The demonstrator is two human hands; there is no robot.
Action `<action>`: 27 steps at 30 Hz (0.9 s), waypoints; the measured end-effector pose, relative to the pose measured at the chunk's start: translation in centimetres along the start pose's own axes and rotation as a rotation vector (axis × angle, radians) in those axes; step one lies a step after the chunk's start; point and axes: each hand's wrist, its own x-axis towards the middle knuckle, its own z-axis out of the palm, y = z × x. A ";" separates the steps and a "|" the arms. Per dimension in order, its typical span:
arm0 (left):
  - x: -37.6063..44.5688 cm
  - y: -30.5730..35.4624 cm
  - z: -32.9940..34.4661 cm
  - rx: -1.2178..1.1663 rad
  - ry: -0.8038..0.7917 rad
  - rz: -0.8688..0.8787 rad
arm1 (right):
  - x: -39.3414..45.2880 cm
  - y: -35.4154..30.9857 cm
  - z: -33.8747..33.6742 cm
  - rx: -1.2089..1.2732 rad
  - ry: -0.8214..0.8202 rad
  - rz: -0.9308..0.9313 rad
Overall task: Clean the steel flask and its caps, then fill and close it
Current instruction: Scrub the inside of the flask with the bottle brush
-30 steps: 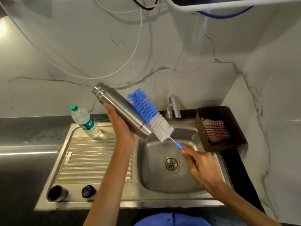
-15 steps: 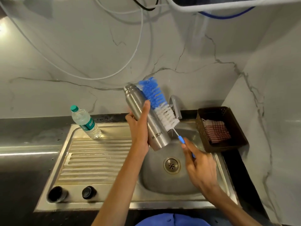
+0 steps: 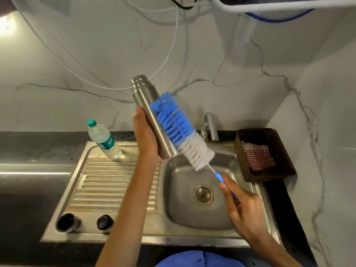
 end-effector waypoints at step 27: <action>-5.0 -4.8 1.7 0.035 -0.222 -0.026 | 2.9 -0.4 2.1 0.028 0.084 0.025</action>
